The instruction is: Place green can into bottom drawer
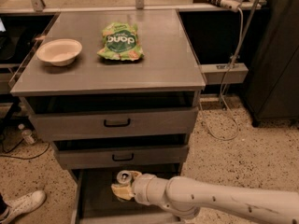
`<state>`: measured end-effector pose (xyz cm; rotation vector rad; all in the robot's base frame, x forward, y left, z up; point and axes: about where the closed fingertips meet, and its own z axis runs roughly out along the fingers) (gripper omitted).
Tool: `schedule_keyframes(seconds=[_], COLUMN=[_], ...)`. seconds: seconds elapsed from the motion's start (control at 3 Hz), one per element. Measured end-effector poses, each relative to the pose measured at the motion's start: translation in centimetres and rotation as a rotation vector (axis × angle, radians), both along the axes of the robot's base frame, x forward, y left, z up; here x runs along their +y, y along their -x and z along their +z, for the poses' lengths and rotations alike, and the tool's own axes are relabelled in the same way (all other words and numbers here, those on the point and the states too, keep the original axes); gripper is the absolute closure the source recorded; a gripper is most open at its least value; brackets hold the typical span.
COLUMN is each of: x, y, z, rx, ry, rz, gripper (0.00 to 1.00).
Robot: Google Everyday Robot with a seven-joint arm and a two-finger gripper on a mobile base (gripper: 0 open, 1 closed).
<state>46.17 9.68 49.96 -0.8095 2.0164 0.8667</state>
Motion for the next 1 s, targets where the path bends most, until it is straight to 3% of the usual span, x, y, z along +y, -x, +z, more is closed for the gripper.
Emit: schedule_keyframes(seconds=[0.33, 0.67, 1.0], x=[-0.6, -0.6, -0.2], y=[-0.9, -0.9, -0.7], z=[-4.5, -4.5, -7.3], rx=[0.004, 0.004, 0.026], ry=[-0.012, -0.012, -0.04], rz=[-0.095, -0.095, -0.134], gripper=[1.0, 1.0, 1.0])
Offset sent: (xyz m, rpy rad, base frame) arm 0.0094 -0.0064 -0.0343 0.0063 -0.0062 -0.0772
